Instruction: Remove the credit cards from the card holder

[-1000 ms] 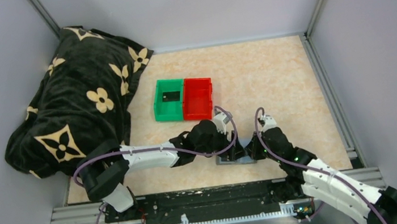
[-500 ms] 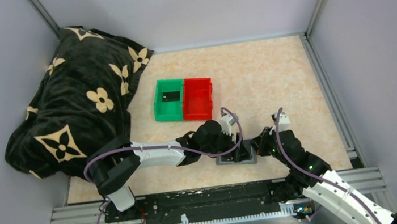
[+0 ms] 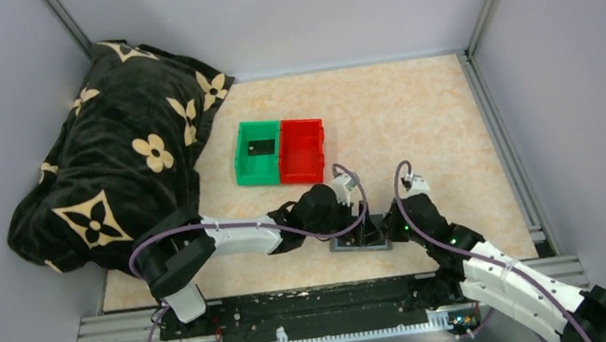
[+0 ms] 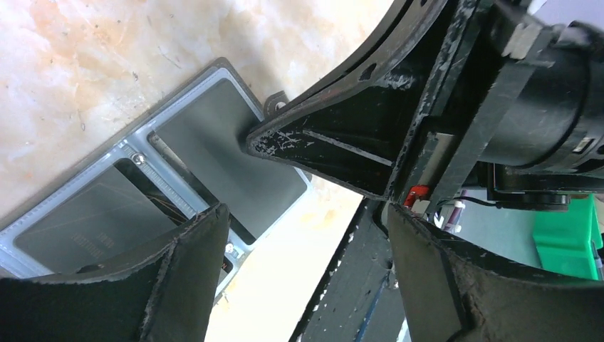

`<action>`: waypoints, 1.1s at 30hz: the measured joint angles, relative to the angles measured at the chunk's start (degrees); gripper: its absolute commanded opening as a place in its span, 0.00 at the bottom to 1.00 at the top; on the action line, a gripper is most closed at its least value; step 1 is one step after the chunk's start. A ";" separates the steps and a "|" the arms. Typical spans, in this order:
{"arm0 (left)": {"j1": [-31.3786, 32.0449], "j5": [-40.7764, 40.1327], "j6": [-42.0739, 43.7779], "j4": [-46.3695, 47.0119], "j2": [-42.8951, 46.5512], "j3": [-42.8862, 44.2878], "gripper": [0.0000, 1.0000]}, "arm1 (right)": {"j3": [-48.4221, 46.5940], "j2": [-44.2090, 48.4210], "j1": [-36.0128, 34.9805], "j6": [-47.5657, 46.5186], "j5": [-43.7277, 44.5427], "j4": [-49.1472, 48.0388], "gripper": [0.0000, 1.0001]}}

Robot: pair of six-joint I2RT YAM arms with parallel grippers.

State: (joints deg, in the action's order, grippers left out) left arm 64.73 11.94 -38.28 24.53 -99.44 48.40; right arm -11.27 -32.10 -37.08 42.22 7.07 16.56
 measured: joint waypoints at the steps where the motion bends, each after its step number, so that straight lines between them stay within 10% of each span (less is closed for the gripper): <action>1: 0.00 -0.22 -0.33 0.09 -0.09 -0.13 0.89 | 0.63 -0.52 0.00 0.61 -0.07 -0.70 0.00; 33: -1.07 0.15 -6.32 6.47 -6.86 -1.09 0.77 | 6.03 3.17 0.09 8.57 0.26 -2.95 0.00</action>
State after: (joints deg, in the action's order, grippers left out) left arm 63.66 12.10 -44.60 31.00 -106.30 47.31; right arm -5.23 -28.93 -36.99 50.78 7.33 13.61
